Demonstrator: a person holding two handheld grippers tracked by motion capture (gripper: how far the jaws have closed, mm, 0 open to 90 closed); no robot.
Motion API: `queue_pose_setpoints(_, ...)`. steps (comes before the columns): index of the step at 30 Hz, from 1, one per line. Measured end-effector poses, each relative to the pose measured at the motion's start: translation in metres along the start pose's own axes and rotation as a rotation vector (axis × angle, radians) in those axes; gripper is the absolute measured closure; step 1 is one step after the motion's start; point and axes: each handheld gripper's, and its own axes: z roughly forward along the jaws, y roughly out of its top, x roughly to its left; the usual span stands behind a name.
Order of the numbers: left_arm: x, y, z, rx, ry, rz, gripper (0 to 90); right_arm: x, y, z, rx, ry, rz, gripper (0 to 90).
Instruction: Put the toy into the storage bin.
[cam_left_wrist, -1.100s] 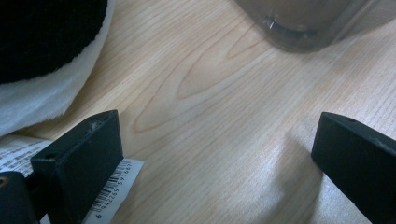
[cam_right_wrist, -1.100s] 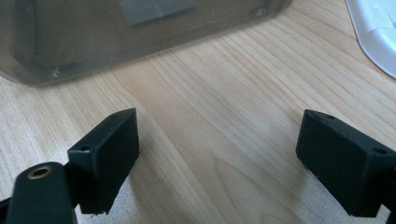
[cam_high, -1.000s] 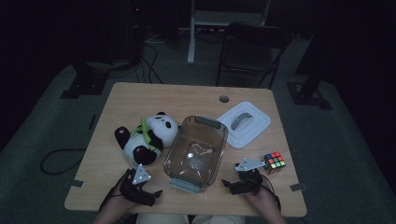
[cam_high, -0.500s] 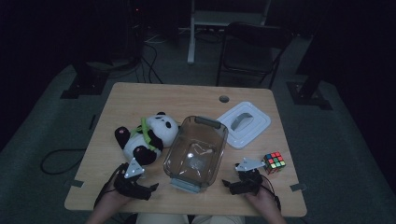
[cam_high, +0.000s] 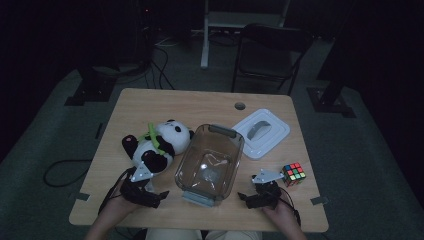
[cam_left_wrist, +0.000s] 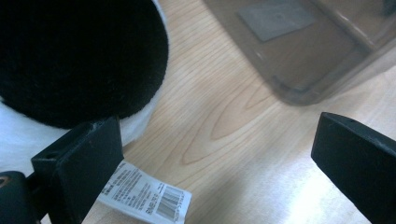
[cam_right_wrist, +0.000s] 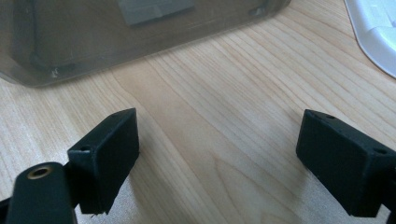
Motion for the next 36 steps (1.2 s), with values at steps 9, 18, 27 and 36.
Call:
queue_pose_setpoints(9, 0.0, 0.026, -0.029, -0.06, 0.003, 0.029, 2.8, 0.0, 0.0, 0.0, 0.0, 0.0, 0.0, 12.8)
queue_pose_setpoints(18, 0.015, 0.051, -0.04, -0.108, 0.038, 0.032, 2.8, 0.0, 0.0, 0.0, -0.001, 0.0, 0.002, 12.8)
queue_pose_setpoints(27, 0.043, 0.075, -0.029, -0.142, 0.069, -0.011, 2.8, 0.0, 0.0, 0.0, -0.001, -0.001, 0.0, 12.9)
queue_pose_setpoints(36, 0.074, 0.084, -0.004, -0.128, 0.143, -0.095, 2.8, 0.0, 0.0, 0.0, 0.0, 0.0, 0.001, 12.9)
